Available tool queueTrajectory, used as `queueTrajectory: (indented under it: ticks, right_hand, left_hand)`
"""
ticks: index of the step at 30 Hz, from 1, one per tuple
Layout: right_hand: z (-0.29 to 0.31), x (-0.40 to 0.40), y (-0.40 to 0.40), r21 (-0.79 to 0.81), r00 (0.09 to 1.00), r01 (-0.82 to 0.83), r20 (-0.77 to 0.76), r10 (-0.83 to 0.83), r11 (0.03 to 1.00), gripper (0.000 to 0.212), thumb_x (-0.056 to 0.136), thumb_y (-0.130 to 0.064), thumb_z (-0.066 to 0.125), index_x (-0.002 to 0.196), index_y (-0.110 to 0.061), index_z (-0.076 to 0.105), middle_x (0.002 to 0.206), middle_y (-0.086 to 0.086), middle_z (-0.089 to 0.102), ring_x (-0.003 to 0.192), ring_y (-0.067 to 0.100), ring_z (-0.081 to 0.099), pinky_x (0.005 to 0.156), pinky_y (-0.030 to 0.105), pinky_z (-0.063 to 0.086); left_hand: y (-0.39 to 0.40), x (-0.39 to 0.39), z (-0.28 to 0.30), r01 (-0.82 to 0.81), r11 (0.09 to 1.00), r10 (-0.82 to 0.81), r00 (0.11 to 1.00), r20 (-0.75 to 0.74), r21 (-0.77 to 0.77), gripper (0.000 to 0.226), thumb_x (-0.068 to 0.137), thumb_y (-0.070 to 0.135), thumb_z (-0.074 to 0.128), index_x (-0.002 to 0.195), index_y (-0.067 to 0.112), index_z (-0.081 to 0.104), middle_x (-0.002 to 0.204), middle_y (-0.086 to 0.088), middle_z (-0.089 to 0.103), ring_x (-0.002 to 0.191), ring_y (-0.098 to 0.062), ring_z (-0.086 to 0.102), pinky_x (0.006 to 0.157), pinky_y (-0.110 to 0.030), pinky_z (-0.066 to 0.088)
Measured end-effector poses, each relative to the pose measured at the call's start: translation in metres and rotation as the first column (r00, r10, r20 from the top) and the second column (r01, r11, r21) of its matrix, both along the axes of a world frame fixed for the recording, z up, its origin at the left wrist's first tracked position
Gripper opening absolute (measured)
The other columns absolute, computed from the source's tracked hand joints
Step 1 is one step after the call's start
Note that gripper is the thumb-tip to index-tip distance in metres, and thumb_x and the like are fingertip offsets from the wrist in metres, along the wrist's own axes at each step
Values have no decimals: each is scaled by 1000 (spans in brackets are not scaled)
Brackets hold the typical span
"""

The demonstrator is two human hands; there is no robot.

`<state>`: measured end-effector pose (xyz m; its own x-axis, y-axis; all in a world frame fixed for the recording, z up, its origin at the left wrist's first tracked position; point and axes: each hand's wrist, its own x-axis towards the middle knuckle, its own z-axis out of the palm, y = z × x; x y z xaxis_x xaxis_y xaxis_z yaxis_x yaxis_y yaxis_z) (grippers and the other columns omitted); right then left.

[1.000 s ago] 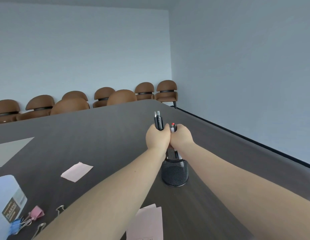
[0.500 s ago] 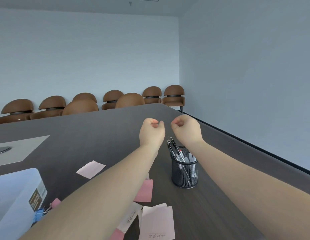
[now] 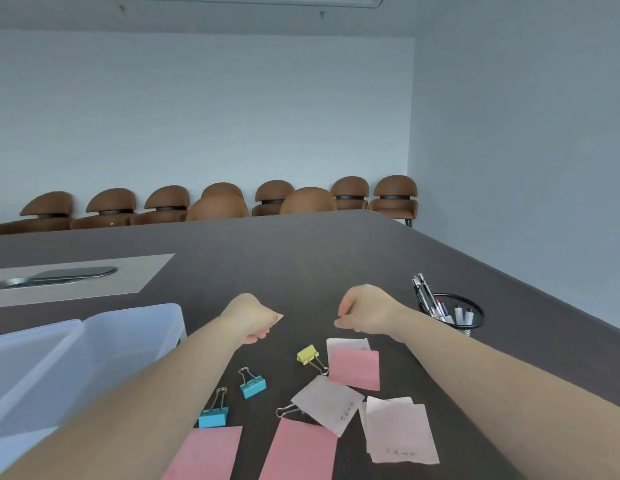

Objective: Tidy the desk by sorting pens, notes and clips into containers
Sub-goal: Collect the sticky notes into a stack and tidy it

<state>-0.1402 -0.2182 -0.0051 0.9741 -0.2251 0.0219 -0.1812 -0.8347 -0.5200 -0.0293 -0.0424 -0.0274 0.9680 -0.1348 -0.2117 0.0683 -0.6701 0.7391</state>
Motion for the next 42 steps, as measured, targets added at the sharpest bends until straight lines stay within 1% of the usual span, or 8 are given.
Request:
queueTrajectory:
  ticks: [3,8,13,16,20,27,32,42]
  right_hand:
    - [-18,12,6,-186,980,-34,-197,-4,982,42,83,-21,62,113,8,63,104,21,65,84,27,58,74,28,49]
    - [-28,17,2,-298,910,-167,-414,30,940,85,77,-41,72,146,-14,31,148,3,39,134,27,40,106,33,39]
    - [-23,29,-5,-349,845,-258,-533,35,901,101,68,-55,75,148,-17,26,149,1,37,131,25,45,103,37,42]
    - [-22,39,-4,-362,824,-285,-566,34,888,98,65,-54,78,142,-15,32,138,3,50,120,26,53,95,35,46]
    - [-23,52,-3,-392,772,-377,-633,51,839,73,63,-59,77,110,-6,59,107,6,65,91,28,61,67,30,44]
    - [-23,54,-4,-377,788,-376,-610,78,846,86,69,-55,74,136,-10,45,132,4,55,119,27,53,87,34,45]
    - [-23,57,-7,-356,835,-329,-542,93,875,32,78,-36,72,87,-10,57,78,-1,51,77,23,51,56,25,38]
    - [-5,34,-7,-235,920,-134,-392,32,963,26,88,-21,63,108,-7,55,99,5,52,88,25,51,72,30,42]
  left_hand:
    - [25,15,-8,-15,994,4,995,98,111,13,77,9,56,80,1,65,87,-16,69,82,-29,68,60,-28,53]
    - [38,42,-18,-59,949,-26,965,261,310,31,86,17,52,57,11,42,57,-3,41,51,-18,39,46,-24,27]
    - [12,65,-28,-1,913,-112,961,251,408,33,90,25,48,61,11,39,61,0,41,58,-20,44,48,-25,28]
    - [-2,76,-34,45,897,-150,967,208,440,22,89,32,51,94,10,52,90,-4,58,89,-26,57,65,-27,41]
    - [-9,89,-46,10,895,-89,983,158,446,57,82,43,58,126,11,41,125,-9,54,115,-30,54,91,-37,47]
    - [-15,102,-43,23,873,-45,998,35,486,76,76,61,63,129,8,49,130,-7,57,120,-26,56,102,-33,46]
    - [-14,97,-39,5,962,-27,997,77,272,20,89,22,59,83,7,48,88,-6,53,91,-29,54,72,-29,46]
    - [6,51,22,-14,924,-59,982,-177,-383,12,88,8,66,86,12,55,85,-4,64,71,-12,59,59,-22,46]
